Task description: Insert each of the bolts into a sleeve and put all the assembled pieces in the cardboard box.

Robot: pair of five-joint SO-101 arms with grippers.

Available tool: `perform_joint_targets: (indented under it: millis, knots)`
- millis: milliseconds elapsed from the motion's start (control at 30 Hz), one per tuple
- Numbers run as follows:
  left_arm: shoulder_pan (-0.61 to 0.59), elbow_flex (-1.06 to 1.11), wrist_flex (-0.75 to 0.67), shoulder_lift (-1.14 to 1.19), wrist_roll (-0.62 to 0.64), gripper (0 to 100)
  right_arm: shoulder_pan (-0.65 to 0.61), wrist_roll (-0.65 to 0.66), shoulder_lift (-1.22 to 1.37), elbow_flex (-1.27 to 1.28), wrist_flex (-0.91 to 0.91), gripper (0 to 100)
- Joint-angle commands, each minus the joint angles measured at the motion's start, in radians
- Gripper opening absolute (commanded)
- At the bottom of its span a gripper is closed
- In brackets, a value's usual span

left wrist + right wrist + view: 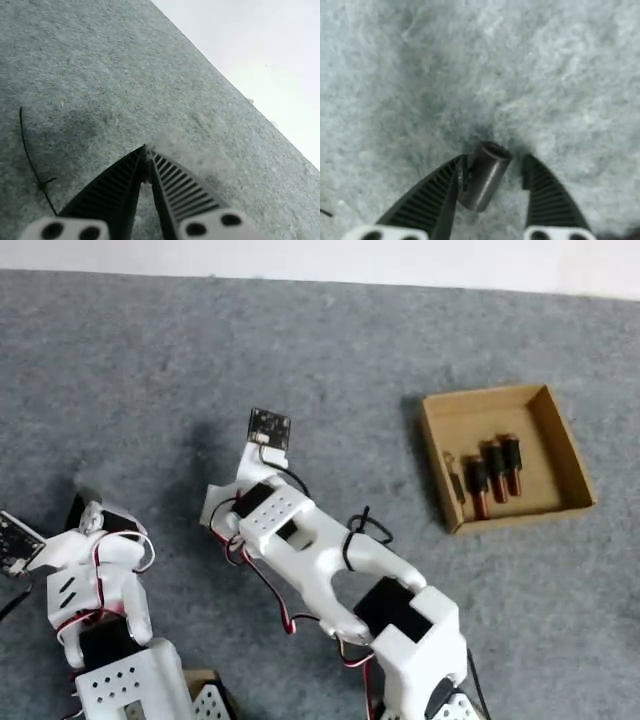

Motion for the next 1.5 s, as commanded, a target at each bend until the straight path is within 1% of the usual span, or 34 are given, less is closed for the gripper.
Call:
perform_joint_targets:
  millis: [0,200,267,333,367,433,600,700,767,867,967,1133,1267,1467]
  knots:
    - [-0.012,-0.056,-0.023,-0.008,0.008,1,-0.073,-0.002,0.015,-0.038,-0.021,9.0]
    - [-0.012,-0.056,-0.023,-0.008,0.008,1,-0.07,0.009,0.016,-0.03,-0.019,8.7]
    - [-0.012,-0.056,-0.023,-0.008,0.008,1,-0.07,0.055,0.016,-0.03,-0.019,6.2]
    - [-0.01,-0.056,-0.021,-0.008,0.008,1,-0.067,0.11,0.016,-0.03,-0.019,0.2]
    - [-0.01,-0.056,-0.021,-0.008,0.008,1,-0.067,0.133,0.016,-0.03,-0.018,0.3]
    - [-0.01,-0.054,-0.021,-0.008,0.008,1,-0.064,0.14,0.016,-0.036,0.028,0.3]
    - [-0.01,-0.054,-0.02,-0.008,0.008,1,0.002,0.153,0.008,-0.036,0.071,0.3]
    - [-0.008,-0.051,-0.02,-0.008,0.008,1,0.076,0.212,-0.031,-0.031,0.071,0.3]
    - [-0.008,-0.05,-0.021,-0.008,0.008,1,0.124,0.255,-0.096,-0.031,0.073,0.3]
    - [-0.008,-0.048,-0.021,-0.008,0.008,1,0.182,0.315,-0.259,-0.019,0.073,0.3]
    - [-0.007,-0.047,-0.021,-0.008,0.008,1,0.211,0.388,-0.45,0.035,0.071,0.3]
    - [-0.005,-0.044,-0.02,-0.008,0.008,1,0.266,0.551,-0.736,0.125,0.067,0.3]
    - [0.05,-0.027,-0.021,-0.008,0.008,1,0.344,0.626,-0.92,0.236,0.067,0.3]
    - [0.134,-0.005,-0.021,-0.008,0.002,1,0.516,0.732,-1.196,0.444,0.067,0.3]
